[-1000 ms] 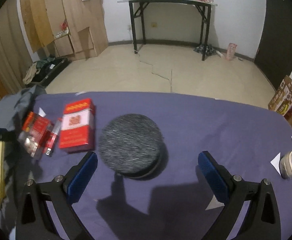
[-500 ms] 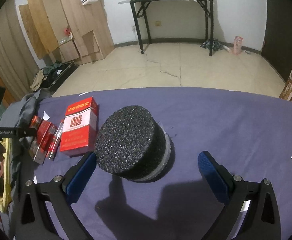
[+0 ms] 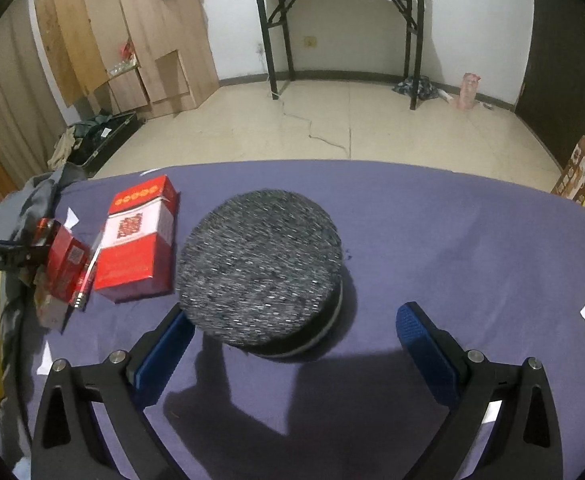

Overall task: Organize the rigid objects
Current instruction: 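Grasp the dark red box with the left tool while the right tool grasps the second foam cylinder, then carry the dark box and foam cylinder into the yellow tray and release, then grasp the white timer with the right tool while the left tool grasps a red box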

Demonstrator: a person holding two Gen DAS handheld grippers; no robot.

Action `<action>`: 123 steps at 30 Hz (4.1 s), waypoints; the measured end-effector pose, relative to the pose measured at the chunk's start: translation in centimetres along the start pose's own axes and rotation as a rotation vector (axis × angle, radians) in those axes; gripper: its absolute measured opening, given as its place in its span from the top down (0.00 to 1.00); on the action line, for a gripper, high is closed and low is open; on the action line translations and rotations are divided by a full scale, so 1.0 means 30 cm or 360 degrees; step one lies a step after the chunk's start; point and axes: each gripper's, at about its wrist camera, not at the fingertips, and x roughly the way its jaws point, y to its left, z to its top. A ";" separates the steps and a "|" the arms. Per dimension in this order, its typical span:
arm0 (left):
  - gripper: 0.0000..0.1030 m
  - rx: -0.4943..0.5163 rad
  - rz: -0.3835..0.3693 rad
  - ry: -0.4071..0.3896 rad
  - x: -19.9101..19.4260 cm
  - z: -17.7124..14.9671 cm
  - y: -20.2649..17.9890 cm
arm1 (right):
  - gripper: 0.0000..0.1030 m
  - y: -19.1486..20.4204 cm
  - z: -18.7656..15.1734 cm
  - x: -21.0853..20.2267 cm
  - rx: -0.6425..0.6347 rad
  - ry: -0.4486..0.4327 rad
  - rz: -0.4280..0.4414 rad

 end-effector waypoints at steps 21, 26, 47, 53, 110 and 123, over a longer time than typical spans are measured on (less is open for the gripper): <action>0.45 -0.0094 -0.0161 0.0003 -0.073 -0.022 0.069 | 0.34 -0.008 -0.002 0.007 -0.0014 -0.0131 0.0025; 0.45 -0.0211 -0.0228 -0.0137 -0.334 -0.090 0.200 | 0.34 0.075 0.035 -0.141 -0.0109 -0.0286 0.0107; 0.45 -0.0682 0.0065 -0.0044 -0.408 -0.700 0.823 | 0.35 1.477 -0.180 -0.053 -0.1083 0.0312 0.0796; 0.45 -0.0772 0.0096 -0.0049 -0.376 -0.651 0.890 | 0.34 1.591 -0.201 0.029 -0.1088 0.0402 0.0712; 0.44 0.0240 -0.0289 0.0109 -0.032 -0.051 -0.220 | 0.43 -0.720 -0.071 -0.170 0.0195 0.0091 -0.0214; 0.44 0.0120 -0.0397 -0.0072 -0.311 -0.023 -0.086 | 0.54 -0.482 -0.002 -0.293 -0.0011 -0.0084 -0.0066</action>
